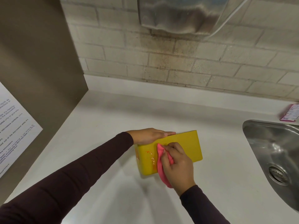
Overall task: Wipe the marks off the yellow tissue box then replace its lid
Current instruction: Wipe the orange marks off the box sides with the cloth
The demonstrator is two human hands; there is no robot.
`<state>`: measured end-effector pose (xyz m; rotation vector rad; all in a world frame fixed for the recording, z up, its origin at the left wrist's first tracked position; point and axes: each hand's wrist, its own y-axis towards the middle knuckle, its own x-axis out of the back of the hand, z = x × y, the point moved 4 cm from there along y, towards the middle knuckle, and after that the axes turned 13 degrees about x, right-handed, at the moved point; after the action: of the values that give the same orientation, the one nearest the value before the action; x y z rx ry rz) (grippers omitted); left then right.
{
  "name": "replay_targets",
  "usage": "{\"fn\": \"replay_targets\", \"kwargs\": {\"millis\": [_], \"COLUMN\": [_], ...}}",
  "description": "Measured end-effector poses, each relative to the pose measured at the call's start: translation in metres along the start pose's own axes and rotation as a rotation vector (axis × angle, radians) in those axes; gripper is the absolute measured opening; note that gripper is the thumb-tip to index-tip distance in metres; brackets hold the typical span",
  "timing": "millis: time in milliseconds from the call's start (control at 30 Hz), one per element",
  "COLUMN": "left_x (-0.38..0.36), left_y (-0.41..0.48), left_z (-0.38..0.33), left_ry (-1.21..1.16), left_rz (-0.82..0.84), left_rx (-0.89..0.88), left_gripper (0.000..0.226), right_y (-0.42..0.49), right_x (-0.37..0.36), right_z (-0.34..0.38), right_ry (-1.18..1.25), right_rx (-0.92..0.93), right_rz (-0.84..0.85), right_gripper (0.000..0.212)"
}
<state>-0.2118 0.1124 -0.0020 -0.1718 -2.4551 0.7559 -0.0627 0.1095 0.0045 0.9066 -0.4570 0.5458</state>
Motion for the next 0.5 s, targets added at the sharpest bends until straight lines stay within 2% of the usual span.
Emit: {"fn": "replay_targets", "kwargs": {"millis": [200, 500], "left_x": [-0.001, -0.002], "left_y": [-0.002, 0.0], "left_z": [0.0, 0.001], "left_ry": [-0.024, -0.004], "left_rz": [0.036, 0.056], "left_rx": [0.002, -0.012], "left_gripper": [0.039, 0.043], "right_y": [0.008, 0.005], "right_x": [-0.015, -0.021], "right_z": [0.014, 0.025], "right_ry": [-0.023, -0.063], "right_rx": [-0.004, 0.171], "right_rz": [-0.024, 0.071], "right_gripper": [0.032, 0.026]}}
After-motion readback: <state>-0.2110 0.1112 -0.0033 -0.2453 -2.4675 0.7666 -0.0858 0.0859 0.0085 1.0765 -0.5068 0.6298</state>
